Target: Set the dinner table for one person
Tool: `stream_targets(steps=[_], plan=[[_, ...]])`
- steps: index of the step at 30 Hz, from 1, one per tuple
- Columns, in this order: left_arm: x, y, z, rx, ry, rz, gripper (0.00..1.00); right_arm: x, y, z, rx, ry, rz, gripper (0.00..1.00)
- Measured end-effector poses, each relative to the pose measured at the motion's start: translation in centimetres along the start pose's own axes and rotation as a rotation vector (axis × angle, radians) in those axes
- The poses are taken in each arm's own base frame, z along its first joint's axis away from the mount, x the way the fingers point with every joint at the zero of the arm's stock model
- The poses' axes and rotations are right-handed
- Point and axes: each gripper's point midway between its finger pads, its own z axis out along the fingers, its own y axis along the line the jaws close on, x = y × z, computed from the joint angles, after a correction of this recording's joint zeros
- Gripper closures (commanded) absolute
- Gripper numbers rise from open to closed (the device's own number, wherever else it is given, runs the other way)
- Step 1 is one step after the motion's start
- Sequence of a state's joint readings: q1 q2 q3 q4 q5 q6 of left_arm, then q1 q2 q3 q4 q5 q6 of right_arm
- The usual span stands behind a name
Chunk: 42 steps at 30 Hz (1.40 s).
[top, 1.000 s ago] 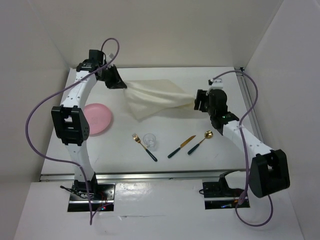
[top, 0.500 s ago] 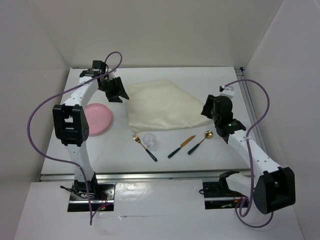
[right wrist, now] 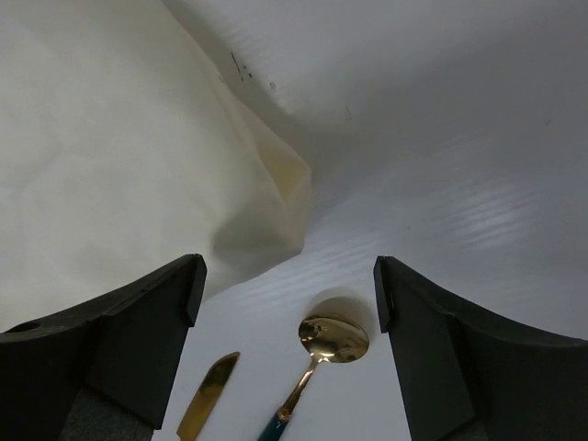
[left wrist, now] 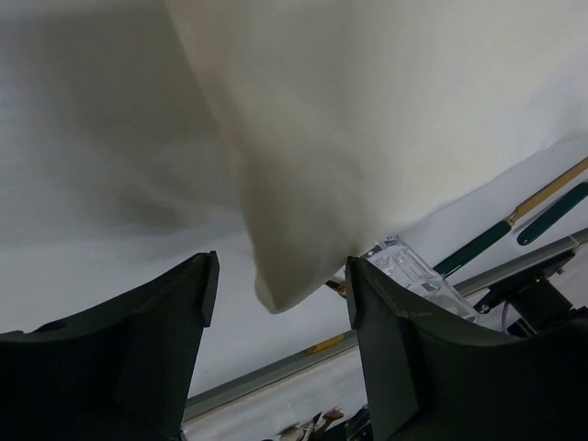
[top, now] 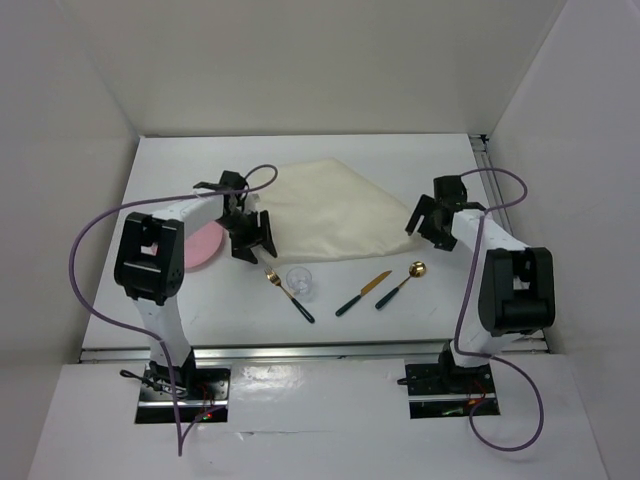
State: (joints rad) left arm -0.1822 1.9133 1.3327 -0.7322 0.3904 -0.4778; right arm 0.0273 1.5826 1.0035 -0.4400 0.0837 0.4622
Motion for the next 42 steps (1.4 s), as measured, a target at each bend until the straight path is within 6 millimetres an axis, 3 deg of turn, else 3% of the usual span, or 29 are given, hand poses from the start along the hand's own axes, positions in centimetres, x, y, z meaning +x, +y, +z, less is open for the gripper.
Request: stream_targets(steps=[2, 4, 5, 6, 8, 9, 13, 15, 17, 21, 24, 26, 29, 34, 38, 42], plan=[[0.5, -0.7, 0.4, 0.012, 0.009, 0.02, 0.34, 0.4, 0.1, 0.4, -0.005, 0.023, 0.001, 0.17], [0.2, -1.4, 0.6, 0.032, -0.003, 0.032, 0.61, 0.6, 0.3, 1.0, -0.011, 0.041, -0.001, 0.33], [-0.1, -1.6, 0.5, 0.043, -0.011, 0.035, 0.74, 0.8, 0.4, 1.3, -0.017, 0.051, -0.005, 0.45], [-0.4, -1.9, 0.4, 0.051, -0.02, 0.037, 0.99, 1.1, 0.5, 1.6, -0.021, 0.066, -0.001, 0.72], [-1.0, -2.4, 0.0, 0.064, -0.036, 0.04, 1.0, 1.6, 0.8, 1.9, -0.036, 0.089, -0.005, 0.95], [-1.4, -2.8, -0.3, 0.07, -0.047, 0.044, 1.0, 1.7, 1.0, 1.9, -0.048, 0.095, -0.002, 1.0], [-3.3, -4.5, -2.3, 0.096, -0.096, 0.065, 1.0, 0.1, 2.4, 1.3, -0.093, 0.073, 0.008, 1.0], [-5.0, -5.9, -4.3, 0.12, -0.135, 0.08, 1.0, -2.7, 3.9, 0.2, -0.13, 0.018, 0.011, 1.0], [-7.2, -7.6, -7.3, 0.152, -0.209, 0.103, 1.0, -7.0, 6.1, -1.9, -0.189, -0.083, 0.013, 1.0], [-11.8, -11.2, -15.6, 0.231, -0.418, 0.168, 1.0, -14.7, 9.8, -8.3, -0.31, -0.298, 0.012, 1.0], [-13.1, -12.6, -21.9, 0.284, -0.563, 0.208, 1.0, -18.4, 11.3, -14.5, -0.388, -0.443, 0.0, 1.0], [-12.5, -13.3, -25.9, 0.324, -0.64, 0.229, 1.0, -19.7, 12.0, -19.0, -0.45, -0.528, -0.011, 1.0], [-10.4, -14.3, -30.3, 0.37, -0.716, 0.271, 1.0, -20.1, 12.4, -24.8, -0.521, -0.627, -0.036, 1.0], [-6.3, -15.7, -35.2, 0.442, -0.78, 0.339, 1.0, -20.3, 12.1, -32.3, -0.595, -0.756, -0.066, 1.0], [-3.9, -15.7, -36.8, 0.458, -0.788, 0.351, 1.0, -19.4, 11.7, -35.2, -0.627, -0.787, -0.082, 1.0], [-3.0, -15.6, -37.2, 0.456, -0.784, 0.346, 1.0, -18.9, 11.6, -35.9, -0.639, -0.784, -0.089, 1.0]])
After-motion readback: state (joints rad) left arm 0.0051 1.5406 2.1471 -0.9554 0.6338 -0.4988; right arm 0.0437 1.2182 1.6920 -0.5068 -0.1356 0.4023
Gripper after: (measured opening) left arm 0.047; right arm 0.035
